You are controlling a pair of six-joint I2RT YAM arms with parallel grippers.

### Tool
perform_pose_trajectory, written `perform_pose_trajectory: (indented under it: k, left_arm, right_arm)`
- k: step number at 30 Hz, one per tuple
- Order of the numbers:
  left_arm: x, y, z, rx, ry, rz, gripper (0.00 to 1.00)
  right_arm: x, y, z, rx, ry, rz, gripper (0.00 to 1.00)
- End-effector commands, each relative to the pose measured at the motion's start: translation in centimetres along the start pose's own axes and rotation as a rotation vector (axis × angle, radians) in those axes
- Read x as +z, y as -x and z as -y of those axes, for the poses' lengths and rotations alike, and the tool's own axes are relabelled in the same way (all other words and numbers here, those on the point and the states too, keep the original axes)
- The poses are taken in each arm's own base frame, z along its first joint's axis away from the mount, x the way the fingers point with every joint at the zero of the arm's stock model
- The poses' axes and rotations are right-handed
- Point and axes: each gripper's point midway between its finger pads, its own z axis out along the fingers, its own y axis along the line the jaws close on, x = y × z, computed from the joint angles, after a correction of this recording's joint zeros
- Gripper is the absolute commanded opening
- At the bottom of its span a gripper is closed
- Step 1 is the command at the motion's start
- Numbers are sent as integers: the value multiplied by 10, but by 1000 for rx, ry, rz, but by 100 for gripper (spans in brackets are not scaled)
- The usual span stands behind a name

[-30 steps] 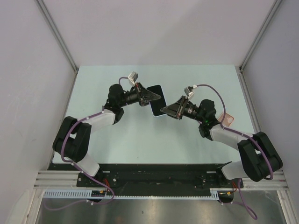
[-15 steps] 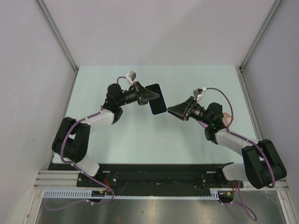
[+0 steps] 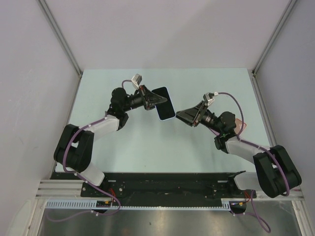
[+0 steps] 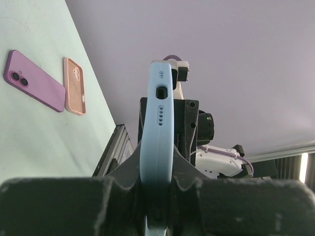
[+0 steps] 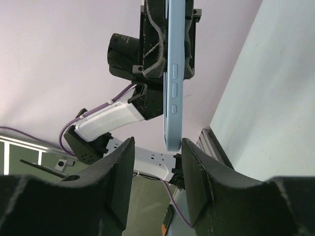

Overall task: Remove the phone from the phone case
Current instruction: Remove the phone case from the phone.

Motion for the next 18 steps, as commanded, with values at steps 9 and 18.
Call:
perform_pose_trajectory:
  k: [9, 18]
  left_arm:
    - [-7, 7, 51, 78, -113, 43, 0]
    - [-12, 3, 97, 179, -257, 47, 0]
  right_arm:
    - [15, -4, -13, 54, 159, 12, 14]
    - [32, -5, -35, 293, 274, 77, 0]
